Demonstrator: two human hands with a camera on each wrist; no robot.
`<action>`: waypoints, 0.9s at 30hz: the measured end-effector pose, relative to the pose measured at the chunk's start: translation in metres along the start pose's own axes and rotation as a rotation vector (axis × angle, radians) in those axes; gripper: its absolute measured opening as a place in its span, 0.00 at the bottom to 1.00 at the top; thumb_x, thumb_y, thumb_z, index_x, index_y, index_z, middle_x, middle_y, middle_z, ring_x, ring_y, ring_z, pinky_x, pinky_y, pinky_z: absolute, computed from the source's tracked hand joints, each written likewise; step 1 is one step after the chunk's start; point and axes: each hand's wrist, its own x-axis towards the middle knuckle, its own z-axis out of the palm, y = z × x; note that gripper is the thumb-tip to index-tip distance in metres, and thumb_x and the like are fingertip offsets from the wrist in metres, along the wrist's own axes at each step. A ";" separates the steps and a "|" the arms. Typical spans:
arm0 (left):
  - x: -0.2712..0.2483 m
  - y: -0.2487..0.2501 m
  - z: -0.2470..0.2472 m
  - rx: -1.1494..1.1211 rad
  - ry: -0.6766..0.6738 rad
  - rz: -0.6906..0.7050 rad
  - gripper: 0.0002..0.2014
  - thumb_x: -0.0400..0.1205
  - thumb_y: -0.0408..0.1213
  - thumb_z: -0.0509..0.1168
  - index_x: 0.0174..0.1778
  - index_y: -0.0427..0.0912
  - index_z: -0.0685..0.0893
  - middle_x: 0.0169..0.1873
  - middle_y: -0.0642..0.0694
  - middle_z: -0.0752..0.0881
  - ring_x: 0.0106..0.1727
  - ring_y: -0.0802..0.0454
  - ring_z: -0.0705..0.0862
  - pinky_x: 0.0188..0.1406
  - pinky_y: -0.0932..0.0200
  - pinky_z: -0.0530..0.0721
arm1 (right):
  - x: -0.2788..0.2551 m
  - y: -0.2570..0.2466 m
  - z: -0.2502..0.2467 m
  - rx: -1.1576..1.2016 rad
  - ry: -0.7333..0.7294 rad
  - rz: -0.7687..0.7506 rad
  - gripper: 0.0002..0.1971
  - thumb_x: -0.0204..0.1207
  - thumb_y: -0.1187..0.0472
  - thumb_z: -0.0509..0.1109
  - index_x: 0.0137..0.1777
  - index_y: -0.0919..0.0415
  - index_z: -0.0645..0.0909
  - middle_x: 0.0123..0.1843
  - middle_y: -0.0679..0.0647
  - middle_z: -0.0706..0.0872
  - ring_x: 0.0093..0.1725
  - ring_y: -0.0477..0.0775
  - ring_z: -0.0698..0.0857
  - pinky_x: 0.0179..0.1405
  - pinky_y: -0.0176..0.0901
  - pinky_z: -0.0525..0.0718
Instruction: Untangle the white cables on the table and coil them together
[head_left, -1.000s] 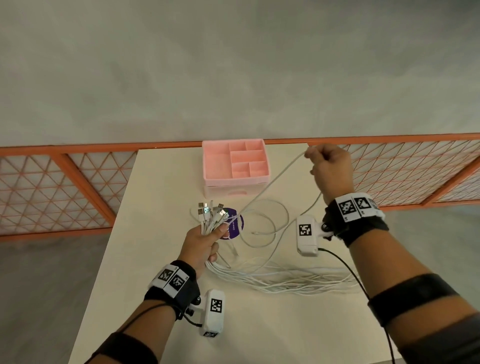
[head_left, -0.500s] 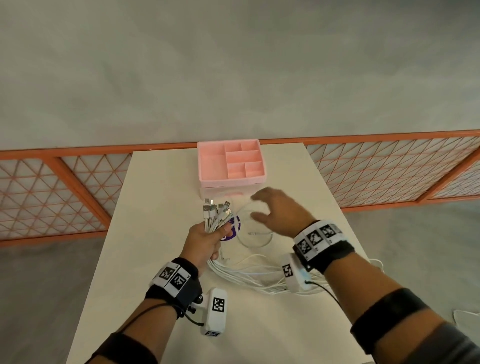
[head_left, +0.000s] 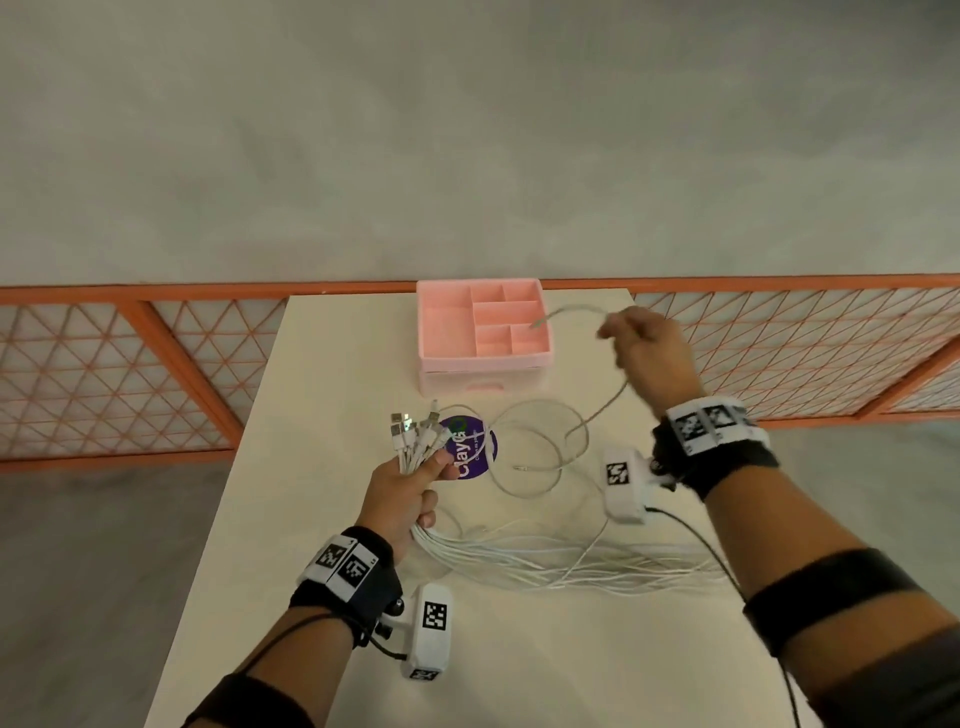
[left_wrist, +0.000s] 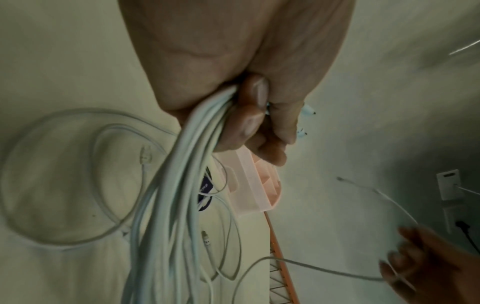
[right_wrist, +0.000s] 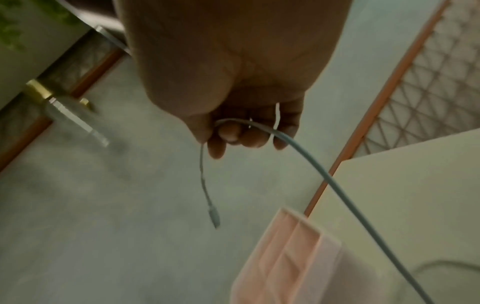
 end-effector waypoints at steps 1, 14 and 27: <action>0.000 -0.002 -0.002 -0.024 0.018 -0.009 0.08 0.84 0.39 0.69 0.52 0.37 0.86 0.35 0.44 0.88 0.21 0.56 0.63 0.17 0.65 0.64 | 0.008 0.009 -0.018 0.032 0.102 0.037 0.10 0.83 0.59 0.64 0.46 0.57 0.86 0.31 0.50 0.82 0.30 0.50 0.77 0.33 0.42 0.76; 0.005 0.012 0.007 -0.282 0.111 0.024 0.15 0.86 0.48 0.64 0.44 0.40 0.80 0.20 0.53 0.67 0.18 0.58 0.63 0.17 0.64 0.65 | -0.040 0.155 -0.158 -0.262 0.306 0.908 0.34 0.79 0.37 0.62 0.69 0.67 0.77 0.60 0.67 0.85 0.48 0.64 0.86 0.59 0.60 0.83; -0.003 0.067 0.045 -0.299 0.064 0.221 0.16 0.87 0.49 0.63 0.41 0.40 0.79 0.22 0.52 0.64 0.19 0.57 0.62 0.16 0.63 0.65 | -0.099 0.027 0.127 -0.317 -0.725 -0.137 0.11 0.80 0.50 0.70 0.46 0.57 0.81 0.40 0.53 0.86 0.40 0.54 0.84 0.42 0.45 0.80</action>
